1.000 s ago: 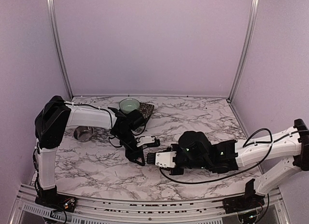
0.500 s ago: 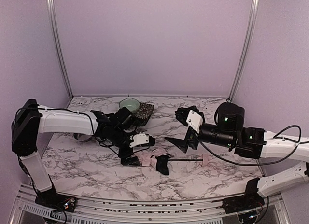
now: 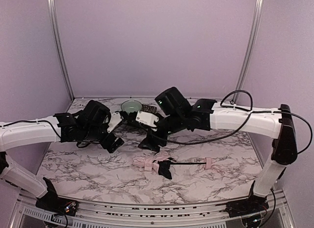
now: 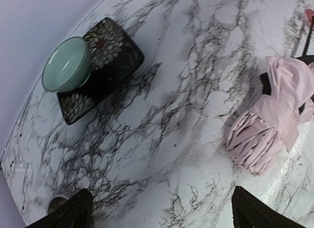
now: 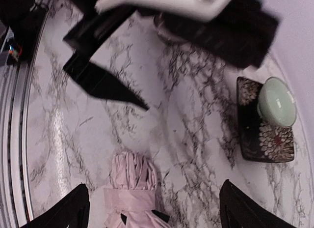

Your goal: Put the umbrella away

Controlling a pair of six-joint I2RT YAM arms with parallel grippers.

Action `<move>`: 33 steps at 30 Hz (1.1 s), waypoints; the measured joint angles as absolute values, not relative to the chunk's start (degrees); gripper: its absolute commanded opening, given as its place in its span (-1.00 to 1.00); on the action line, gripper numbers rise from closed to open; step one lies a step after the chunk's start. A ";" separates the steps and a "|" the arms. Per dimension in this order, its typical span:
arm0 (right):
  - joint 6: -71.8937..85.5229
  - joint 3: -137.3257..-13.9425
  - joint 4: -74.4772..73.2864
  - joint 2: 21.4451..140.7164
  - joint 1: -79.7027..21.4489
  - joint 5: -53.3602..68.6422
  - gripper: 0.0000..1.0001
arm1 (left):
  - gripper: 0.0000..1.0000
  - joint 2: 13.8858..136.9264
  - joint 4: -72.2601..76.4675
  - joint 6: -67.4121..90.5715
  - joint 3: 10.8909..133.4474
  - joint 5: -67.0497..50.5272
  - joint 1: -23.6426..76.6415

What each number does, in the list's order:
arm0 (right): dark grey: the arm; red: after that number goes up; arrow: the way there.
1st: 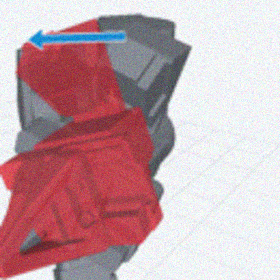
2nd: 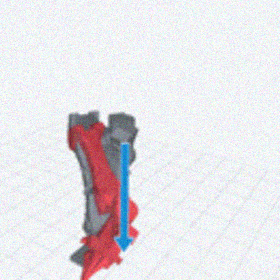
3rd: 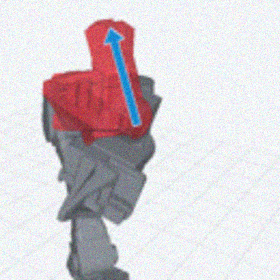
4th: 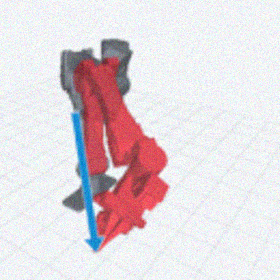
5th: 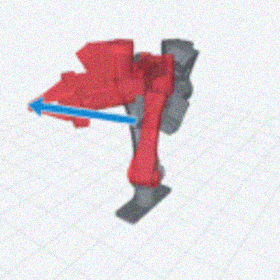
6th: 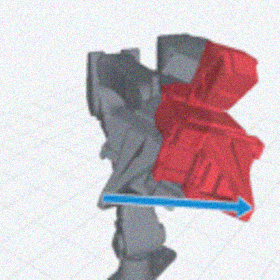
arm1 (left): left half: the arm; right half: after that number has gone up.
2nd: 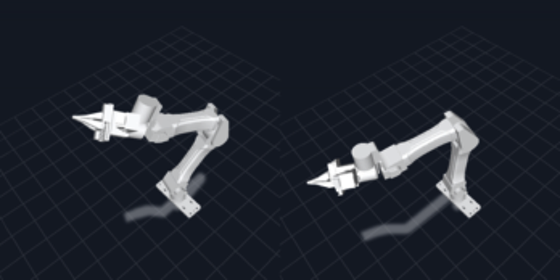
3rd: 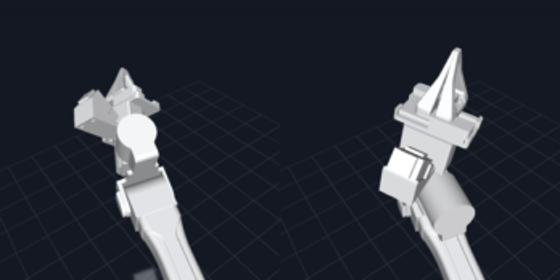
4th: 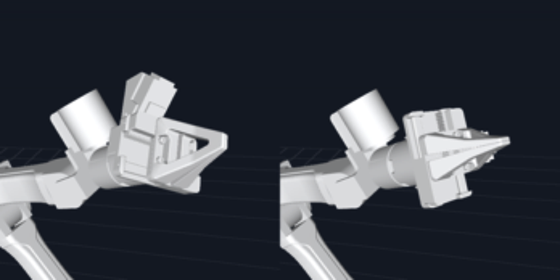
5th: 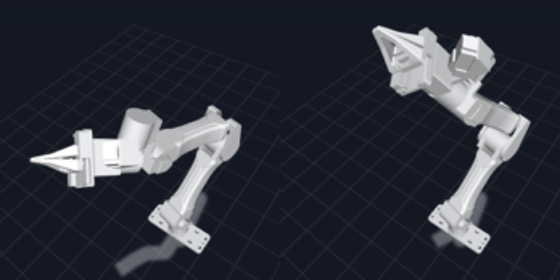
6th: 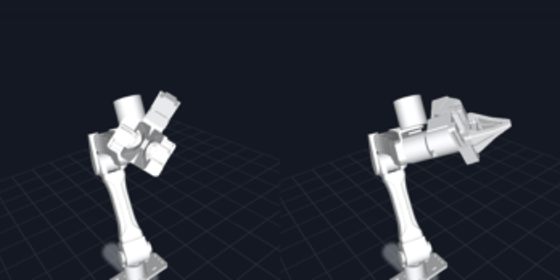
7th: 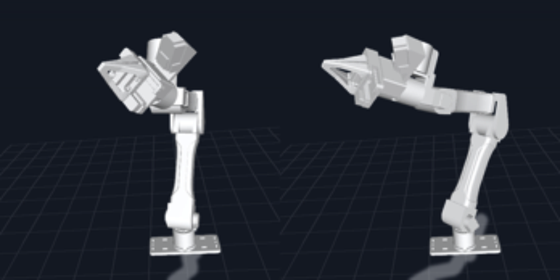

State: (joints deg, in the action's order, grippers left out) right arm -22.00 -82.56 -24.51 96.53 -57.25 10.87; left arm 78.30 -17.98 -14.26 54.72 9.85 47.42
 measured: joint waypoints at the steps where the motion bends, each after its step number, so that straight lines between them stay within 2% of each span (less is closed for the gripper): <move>1: -22.59 -84.58 -27.83 99.68 -58.72 10.15 0.77 | 0.99 76.75 -18.33 -12.27 53.71 12.73 46.87; 8: -23.59 -89.82 -42.59 113.25 -63.13 6.26 0.74 | 0.98 63.00 -19.49 -4.62 48.03 23.51 44.38; 12: -23.62 -94.76 -46.48 118.89 -63.31 2.76 0.61 | 0.98 58.06 -19.38 -4.25 45.39 25.34 43.92; 18: -23.51 -98.91 -49.45 123.57 -63.51 -2.04 0.42 | 0.98 57.28 -19.42 -5.34 43.40 25.23 43.92; 21: -23.22 -101.30 -51.90 125.47 -63.51 -4.27 0.23 | 0.98 57.25 -19.40 -5.54 43.31 24.16 43.92; 29: -22.57 -103.88 -55.02 127.66 -63.55 -7.33 -0.51 | 0.99 56.66 -19.40 -6.61 43.27 21.12 43.92; 33: -22.24 -108.29 -57.47 129.95 -63.55 -7.88 -0.65 | 0.98 56.62 -19.38 -6.94 43.11 19.92 43.92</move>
State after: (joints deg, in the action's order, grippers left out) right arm -22.24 -108.29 -57.47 129.95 -63.55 -7.88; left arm 56.62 -19.38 -6.94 43.11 19.92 43.92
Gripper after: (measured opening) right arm 0.260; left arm 0.992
